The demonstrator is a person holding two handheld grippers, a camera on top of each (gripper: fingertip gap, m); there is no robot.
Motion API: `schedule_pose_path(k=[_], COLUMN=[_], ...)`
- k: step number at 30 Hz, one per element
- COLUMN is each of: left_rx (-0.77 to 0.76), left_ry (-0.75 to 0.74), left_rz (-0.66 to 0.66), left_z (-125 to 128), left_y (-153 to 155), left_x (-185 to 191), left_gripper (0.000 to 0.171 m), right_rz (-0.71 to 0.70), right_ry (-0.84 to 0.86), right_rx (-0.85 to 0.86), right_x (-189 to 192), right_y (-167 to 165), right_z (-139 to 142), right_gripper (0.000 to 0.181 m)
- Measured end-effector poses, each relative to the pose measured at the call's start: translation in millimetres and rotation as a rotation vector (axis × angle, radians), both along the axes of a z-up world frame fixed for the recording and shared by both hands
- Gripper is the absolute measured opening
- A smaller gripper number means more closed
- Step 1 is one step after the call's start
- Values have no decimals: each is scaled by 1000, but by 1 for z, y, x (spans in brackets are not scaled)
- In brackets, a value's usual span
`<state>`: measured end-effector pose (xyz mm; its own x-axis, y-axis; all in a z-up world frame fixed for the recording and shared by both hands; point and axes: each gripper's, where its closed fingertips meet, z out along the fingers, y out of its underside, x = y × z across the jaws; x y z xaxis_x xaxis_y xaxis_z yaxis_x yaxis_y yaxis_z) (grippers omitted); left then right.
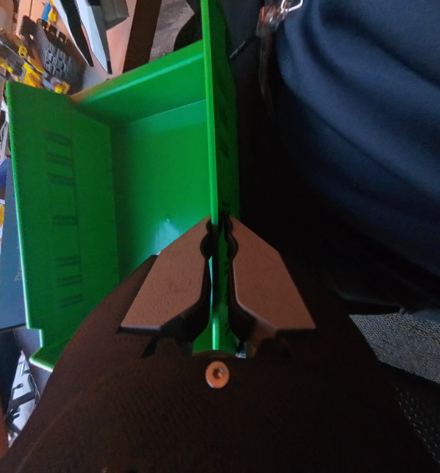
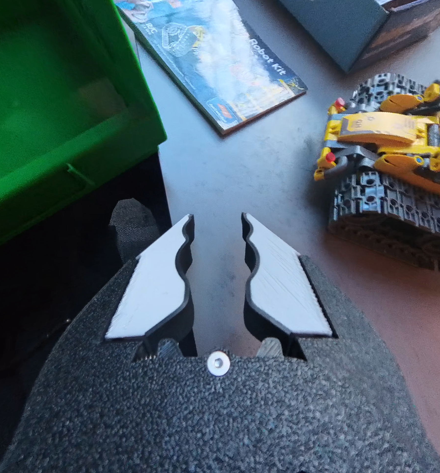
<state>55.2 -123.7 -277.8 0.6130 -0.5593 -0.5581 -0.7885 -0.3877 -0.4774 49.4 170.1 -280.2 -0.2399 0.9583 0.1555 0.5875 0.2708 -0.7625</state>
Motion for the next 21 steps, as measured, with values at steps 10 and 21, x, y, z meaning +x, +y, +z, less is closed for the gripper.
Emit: schedule_pose_path(k=[10, 21], left_rx=[-7, -6], left_ry=[58, 72], left_rz=[17, 83], left_z=[4, 29], left_y=[-11, -37], left_x=[-17, -35], left_gripper=[7, 4], right_rz=[123, 290], right_ry=[16, -36], right_rx=[37, 159], right_x=[-44, -122], right_y=[-41, -69], right_z=[2, -1], right_gripper=[33, 42])
